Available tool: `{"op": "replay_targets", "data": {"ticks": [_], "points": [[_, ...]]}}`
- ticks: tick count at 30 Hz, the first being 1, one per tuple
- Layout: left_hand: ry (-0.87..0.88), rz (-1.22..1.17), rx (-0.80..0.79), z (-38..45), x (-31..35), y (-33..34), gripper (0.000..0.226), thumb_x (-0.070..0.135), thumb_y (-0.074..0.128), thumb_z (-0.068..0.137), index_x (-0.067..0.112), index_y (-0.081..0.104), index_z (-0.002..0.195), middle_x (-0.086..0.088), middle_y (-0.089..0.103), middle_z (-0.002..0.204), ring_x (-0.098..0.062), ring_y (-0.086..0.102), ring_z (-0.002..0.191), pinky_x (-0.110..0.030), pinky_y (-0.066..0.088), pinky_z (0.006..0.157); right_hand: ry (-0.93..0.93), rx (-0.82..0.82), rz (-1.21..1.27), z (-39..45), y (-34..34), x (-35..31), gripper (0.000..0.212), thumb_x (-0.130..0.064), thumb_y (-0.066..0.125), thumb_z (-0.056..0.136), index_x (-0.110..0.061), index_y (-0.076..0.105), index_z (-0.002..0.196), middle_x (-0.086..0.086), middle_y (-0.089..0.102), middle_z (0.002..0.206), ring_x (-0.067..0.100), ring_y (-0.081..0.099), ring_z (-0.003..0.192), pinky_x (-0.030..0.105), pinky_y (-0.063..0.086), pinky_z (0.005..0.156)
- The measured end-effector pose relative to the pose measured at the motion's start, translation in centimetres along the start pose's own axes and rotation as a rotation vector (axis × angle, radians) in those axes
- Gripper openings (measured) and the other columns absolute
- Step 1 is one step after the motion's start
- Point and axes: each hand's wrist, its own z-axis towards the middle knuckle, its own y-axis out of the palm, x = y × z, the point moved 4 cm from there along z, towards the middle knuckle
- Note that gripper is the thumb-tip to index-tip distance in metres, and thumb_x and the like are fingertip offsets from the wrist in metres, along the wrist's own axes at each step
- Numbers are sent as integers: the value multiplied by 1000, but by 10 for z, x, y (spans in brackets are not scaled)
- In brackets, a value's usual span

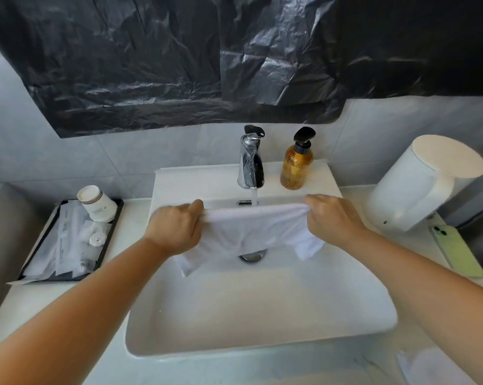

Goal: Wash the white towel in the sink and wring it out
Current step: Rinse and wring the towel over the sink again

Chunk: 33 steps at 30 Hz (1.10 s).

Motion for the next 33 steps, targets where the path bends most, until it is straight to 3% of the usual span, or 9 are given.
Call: {"op": "replay_targets", "data": {"ticks": [4, 9, 12, 15, 19, 23, 27, 30, 33], "points": [[153, -54, -20, 22, -4, -36, 43, 55, 49, 80, 12, 49, 85, -2, 60, 58, -34, 55, 45, -26, 38, 44, -222, 76, 87, 9, -44, 8, 33, -27, 39, 78, -4, 57, 65, 9, 51, 52, 33, 45, 39, 26, 33, 41], [67, -50, -351, 48, -21, -49, 63, 80, 55, 70, 20, 56, 88, 6, 55, 73, -23, 50, 68, -36, 48, 64, -323, -177, -94, 20, -64, 13, 55, -62, 54, 86, -10, 65, 102, 2, 66, 86, 27, 60, 70, 37, 53, 61], [56, -115, -291, 55, -23, -65, 46, 61, 75, 75, 19, 59, 86, 6, 54, 74, -23, 50, 69, -39, 49, 65, -223, -229, -12, 28, -69, 24, 36, -40, 70, 86, -11, 63, 106, -7, 51, 91, 24, 53, 80, 32, 41, 66], [11, -142, -213, 46, -30, -73, 29, 40, 80, 78, 17, 66, 87, 4, 59, 78, -25, 55, 72, -39, 49, 65, -151, -116, 66, 22, -70, 36, 18, -23, 77, 83, -11, 66, 92, -2, 51, 86, 27, 53, 75, 30, 35, 59], [12, -207, -191, -3, -27, -49, 27, 45, 58, 78, 22, 72, 83, 5, 67, 80, -22, 64, 73, -36, 52, 61, -279, 8, 66, -16, -38, 30, 16, -1, 83, 69, -9, 71, 78, 6, 58, 76, 29, 56, 63, 28, 37, 52], [-62, -265, -337, -77, -14, 5, 16, 39, 59, 77, 30, 70, 84, 12, 69, 81, -18, 67, 73, -31, 54, 57, -280, -160, 156, -74, 16, 23, 12, -8, 77, 68, -16, 72, 75, 1, 61, 74, 26, 59, 62, 27, 40, 53], [-234, -467, -524, -135, 0, 36, 22, 41, 59, 78, 30, 74, 88, 21, 68, 82, 2, 63, 76, -22, 49, 67, 1, -605, 298, -132, 64, 23, 12, -15, 69, 86, -26, 74, 86, -8, 58, 87, 11, 61, 80, 25, 40, 66], [-377, -548, -492, -140, -2, 31, 10, 37, 68, 84, 31, 73, 89, 29, 66, 82, 8, 60, 78, -15, 45, 69, 177, -569, 553, -131, 54, 27, 32, -6, 74, 82, -38, 71, 80, -8, 62, 82, 4, 59, 78, 14, 40, 66], [-482, -533, -407, -114, -13, 26, 5, 23, 72, 89, 27, 71, 85, 14, 67, 75, -3, 59, 70, -21, 46, 66, 327, -510, 648, -103, 41, 33, 21, -8, 74, 83, -29, 73, 85, -11, 67, 85, 0, 61, 80, 9, 42, 69]]}}
